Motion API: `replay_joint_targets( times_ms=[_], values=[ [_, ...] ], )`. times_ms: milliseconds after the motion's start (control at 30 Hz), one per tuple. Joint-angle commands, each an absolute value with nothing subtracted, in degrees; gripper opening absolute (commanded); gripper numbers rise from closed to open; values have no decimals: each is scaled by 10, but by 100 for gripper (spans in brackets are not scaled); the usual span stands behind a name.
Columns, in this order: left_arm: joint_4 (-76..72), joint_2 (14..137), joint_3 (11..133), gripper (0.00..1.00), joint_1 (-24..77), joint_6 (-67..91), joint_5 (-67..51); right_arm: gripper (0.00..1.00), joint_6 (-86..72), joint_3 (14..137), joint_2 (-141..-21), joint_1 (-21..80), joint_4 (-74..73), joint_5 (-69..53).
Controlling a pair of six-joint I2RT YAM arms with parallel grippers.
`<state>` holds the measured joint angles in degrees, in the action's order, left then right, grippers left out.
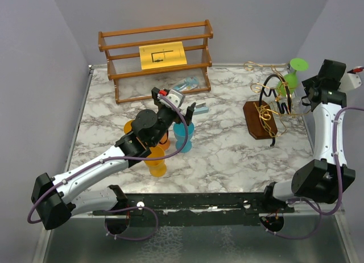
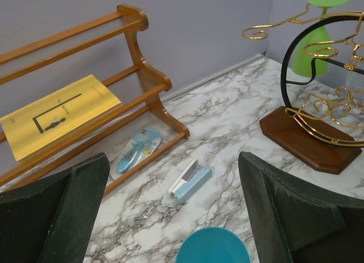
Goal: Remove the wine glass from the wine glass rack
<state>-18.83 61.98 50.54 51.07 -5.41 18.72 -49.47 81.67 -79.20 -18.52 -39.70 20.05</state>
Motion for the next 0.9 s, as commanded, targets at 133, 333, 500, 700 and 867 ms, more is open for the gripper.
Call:
replay_joint_targets(
  times_ms=[133,333,500,700,867],
  values=[
    [-202,621,506,99,508,-45,187,47,-497,810,-805,-193,-360,219],
    [-197,626,510,99,509,-44,186,30,-503,803,-807,-197,-354,213],
    [-197,627,510,99,508,-46,187,21,-518,797,-801,-198,-354,205],
    [-198,628,509,99,508,-47,187,10,-536,793,-784,-199,-352,196],
    [-197,630,511,99,508,-46,186,1,-543,795,-776,-200,-346,202]
  ],
)
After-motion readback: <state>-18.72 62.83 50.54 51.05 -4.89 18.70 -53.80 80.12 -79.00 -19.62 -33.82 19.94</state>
